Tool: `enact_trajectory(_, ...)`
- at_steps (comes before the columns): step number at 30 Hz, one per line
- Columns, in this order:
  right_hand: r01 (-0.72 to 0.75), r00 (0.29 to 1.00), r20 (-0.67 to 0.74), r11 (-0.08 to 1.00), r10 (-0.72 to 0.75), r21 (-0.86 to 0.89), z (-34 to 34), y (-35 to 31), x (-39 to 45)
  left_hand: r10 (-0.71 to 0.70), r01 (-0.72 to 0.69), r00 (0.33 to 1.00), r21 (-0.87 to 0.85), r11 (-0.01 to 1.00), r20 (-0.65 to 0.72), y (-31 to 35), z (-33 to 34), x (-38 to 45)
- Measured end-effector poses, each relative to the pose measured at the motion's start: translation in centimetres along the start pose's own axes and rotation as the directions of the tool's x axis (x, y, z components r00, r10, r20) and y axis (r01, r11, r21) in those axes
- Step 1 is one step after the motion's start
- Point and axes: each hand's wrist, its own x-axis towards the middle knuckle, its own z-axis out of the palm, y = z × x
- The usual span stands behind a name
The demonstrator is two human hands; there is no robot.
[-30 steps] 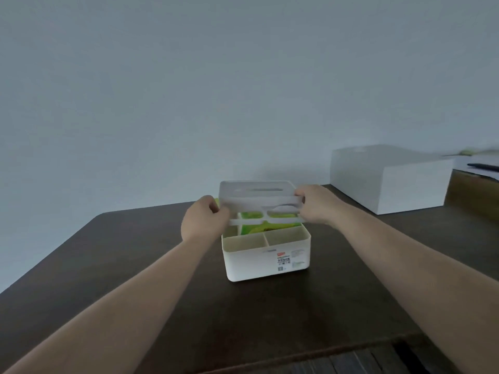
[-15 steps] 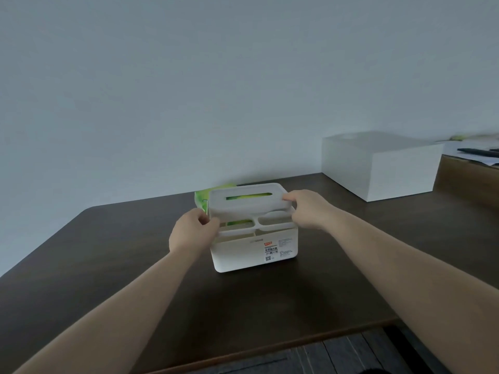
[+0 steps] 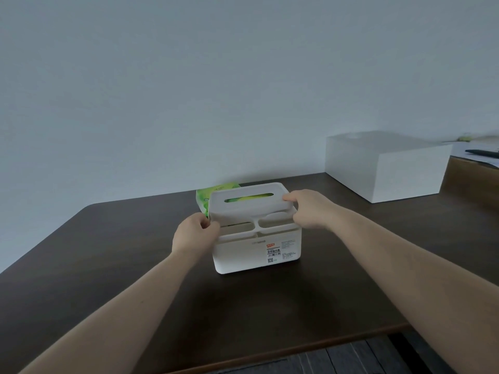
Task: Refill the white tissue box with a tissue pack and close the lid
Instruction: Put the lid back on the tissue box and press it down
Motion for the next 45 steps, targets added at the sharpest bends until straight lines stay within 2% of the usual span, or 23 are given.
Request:
enact_trajectory(3,0.013,1.0,0.01,0.999,-0.013,-0.033,0.0,0.0,0.2,-0.004,0.004,1.0,-0.011,1.0,0.03,0.2,-0.3,0.1)
enact_trajectory(7,0.013,1.0,0.024,0.999,-0.011,-0.044,0.0,-0.1,0.4,0.023,-0.025,0.999,0.059,0.998,0.04,0.4,-0.3,-0.1)
enact_trajectory(13,0.018,0.999,0.036,0.999,-0.02,0.049,0.2,0.3,0.2,0.051,-0.044,0.997,0.126,0.991,-0.053,0.0,-0.1,-1.0)
enact_trajectory(19,0.022,0.997,0.066,0.994,-0.029,0.104,0.7,0.6,0.5,0.013,-0.012,1.0,0.126,0.992,-0.01,0.1,0.1,-1.5)
enact_trajectory(24,0.025,0.996,0.088,0.998,-0.031,0.063,0.4,0.2,0.5,0.02,-0.039,0.996,0.22,0.975,0.089,0.5,-0.4,-1.2)
enact_trajectory(29,0.021,0.99,0.138,0.998,-0.03,0.062,1.0,0.4,0.0,0.026,-0.053,0.995,0.289,0.956,0.096,0.2,-0.4,-1.1)
enact_trajectory(34,0.013,0.98,0.197,0.996,0.005,-0.088,-0.1,-0.5,0.6,-0.011,-0.03,0.991,0.297,0.954,0.135,0.3,-0.8,-0.8)
enact_trajectory(36,0.001,0.992,0.125,0.998,0.006,-0.058,-0.2,-0.9,1.4,-0.033,0.009,0.988,0.161,0.987,0.151,0.0,-0.8,-0.2)
enact_trajectory(37,0.0,0.998,0.07,1.0,0.002,-0.028,0.0,-1.0,1.9,-0.043,0.04,0.988,0.024,0.999,0.148,-0.2,-0.8,0.2)
enact_trajectory(39,0.018,1.0,-0.015,0.999,-0.018,0.037,0.9,-1.0,2.7,-0.024,0.054,0.986,-0.177,0.983,0.164,0.1,-0.8,0.9)
enact_trajectory(41,0.038,0.999,-0.041,0.996,-0.035,0.079,2.2,-0.8,3.5,0.001,0.055,0.982,-0.291,0.955,0.188,0.6,-0.3,1.6)
enact_trajectory(43,0.049,0.997,-0.067,0.993,-0.042,0.111,3.1,-0.6,4.1,-0.024,0.095,0.979,-0.354,0.931,0.202,0.9,0.3,2.1)
enact_trajectory(45,0.059,0.995,-0.091,0.993,-0.05,0.101,3.6,-0.6,4.6,-0.026,0.078,0.981,-0.267,0.961,0.19,1.1,0.7,2.5)
